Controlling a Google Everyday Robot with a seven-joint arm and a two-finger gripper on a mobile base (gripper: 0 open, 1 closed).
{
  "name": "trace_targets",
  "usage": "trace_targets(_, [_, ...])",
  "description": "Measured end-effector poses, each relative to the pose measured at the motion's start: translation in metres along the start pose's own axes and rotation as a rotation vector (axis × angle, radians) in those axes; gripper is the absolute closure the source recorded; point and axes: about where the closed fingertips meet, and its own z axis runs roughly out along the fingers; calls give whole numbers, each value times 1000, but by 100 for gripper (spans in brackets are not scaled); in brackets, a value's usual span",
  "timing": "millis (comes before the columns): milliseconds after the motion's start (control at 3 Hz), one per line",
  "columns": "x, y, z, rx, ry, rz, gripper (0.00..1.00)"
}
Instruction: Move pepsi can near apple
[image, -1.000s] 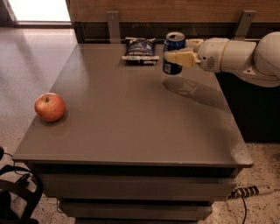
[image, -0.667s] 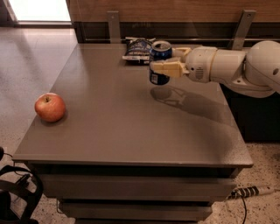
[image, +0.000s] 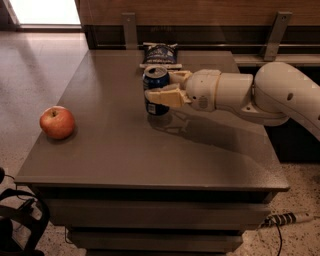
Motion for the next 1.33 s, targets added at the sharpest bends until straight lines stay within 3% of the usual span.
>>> trace_targets(667, [13, 74, 52, -91, -13, 2, 100])
trace_targets(1333, [10, 114, 99, -210, -12, 12, 100])
